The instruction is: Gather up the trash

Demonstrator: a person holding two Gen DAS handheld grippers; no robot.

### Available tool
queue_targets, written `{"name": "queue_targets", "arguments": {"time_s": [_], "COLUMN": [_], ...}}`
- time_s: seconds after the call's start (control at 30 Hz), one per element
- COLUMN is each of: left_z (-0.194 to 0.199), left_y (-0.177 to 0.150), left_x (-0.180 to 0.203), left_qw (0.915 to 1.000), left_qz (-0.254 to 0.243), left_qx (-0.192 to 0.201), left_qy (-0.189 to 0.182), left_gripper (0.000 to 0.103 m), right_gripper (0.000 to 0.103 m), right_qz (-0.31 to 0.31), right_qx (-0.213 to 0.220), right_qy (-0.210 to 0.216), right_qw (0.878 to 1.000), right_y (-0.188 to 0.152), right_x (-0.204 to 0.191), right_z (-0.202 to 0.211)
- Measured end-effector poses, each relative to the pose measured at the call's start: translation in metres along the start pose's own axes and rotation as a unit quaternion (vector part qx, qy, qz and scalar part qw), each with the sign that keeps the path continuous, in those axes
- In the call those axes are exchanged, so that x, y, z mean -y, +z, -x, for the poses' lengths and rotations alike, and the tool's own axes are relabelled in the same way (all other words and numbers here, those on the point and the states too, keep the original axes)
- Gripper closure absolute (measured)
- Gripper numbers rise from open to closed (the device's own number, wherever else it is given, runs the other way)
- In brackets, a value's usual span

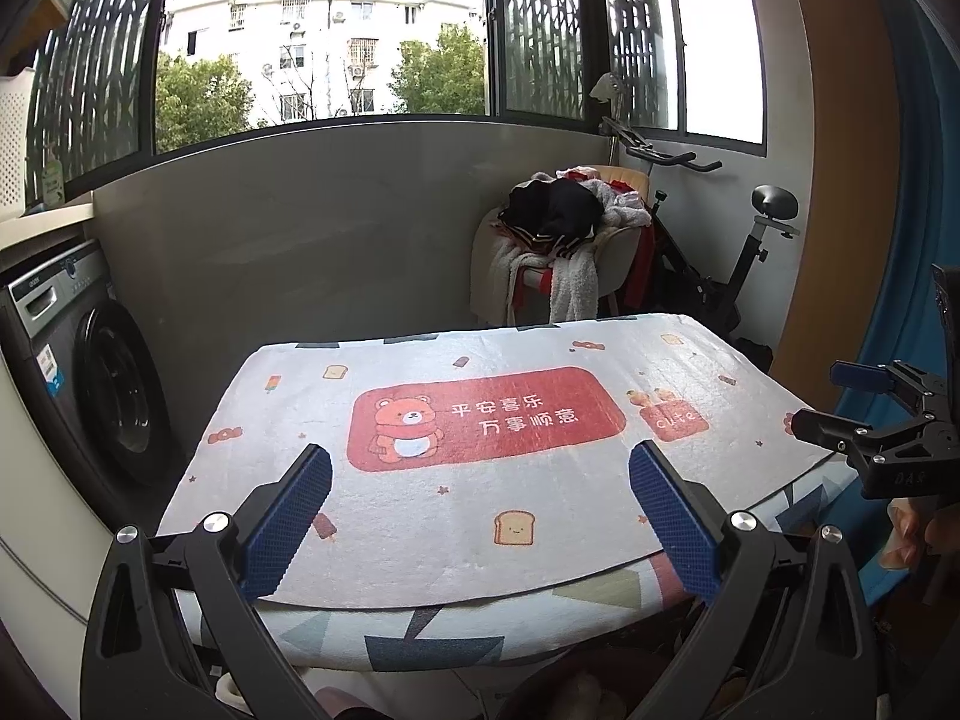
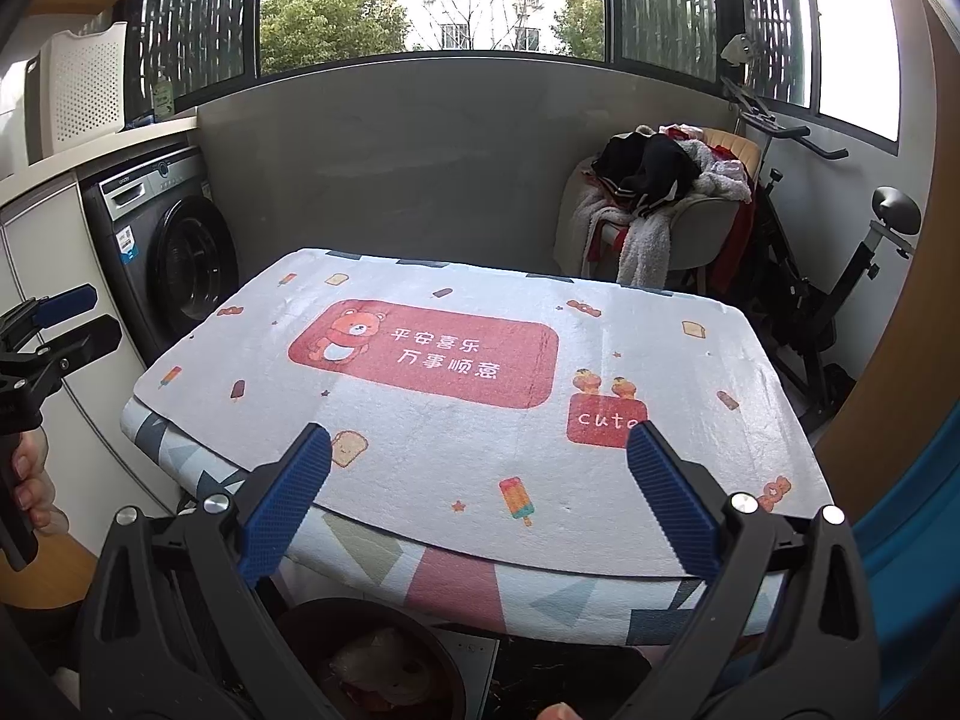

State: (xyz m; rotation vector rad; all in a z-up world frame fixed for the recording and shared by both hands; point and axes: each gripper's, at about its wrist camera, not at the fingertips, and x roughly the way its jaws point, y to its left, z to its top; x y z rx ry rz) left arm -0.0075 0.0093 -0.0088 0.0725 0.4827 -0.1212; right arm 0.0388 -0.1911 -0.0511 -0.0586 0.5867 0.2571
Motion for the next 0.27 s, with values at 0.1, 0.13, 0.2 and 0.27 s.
{"name": "queue_targets", "arguments": {"time_s": [0.1, 0.13, 0.2, 0.27], "left_z": [-0.0011, -0.0011, -0.0009, -0.0009], "left_y": [-0.0001, -0.0002, -0.0002, -0.0002], "left_x": [0.0011, 0.0012, 0.0018, 0.0023], "left_qw": [1.0000, 1.0000, 1.0000, 1.0000], "left_qz": [-0.001, -0.001, -0.002, -0.004], "left_qx": [-0.002, -0.002, -0.002, -0.003], "left_qy": [0.002, 0.003, 0.004, 0.005], "left_gripper": [0.006, 0.006, 0.006, 0.006], "right_gripper": [0.006, 0.006, 0.006, 0.006], "right_qz": [0.000, 0.000, 0.000, 0.001], "right_qx": [0.000, 0.000, -0.001, -0.001], "right_qy": [0.000, 0.000, 0.000, 0.000], "right_qw": [1.000, 1.000, 1.000, 1.000], "right_y": [0.0000, 0.0000, 0.0000, -0.0008], "right_x": [0.0000, 0.0000, 0.0002, -0.0002], "right_z": [0.0000, 0.0000, 0.0001, -0.0002]}}
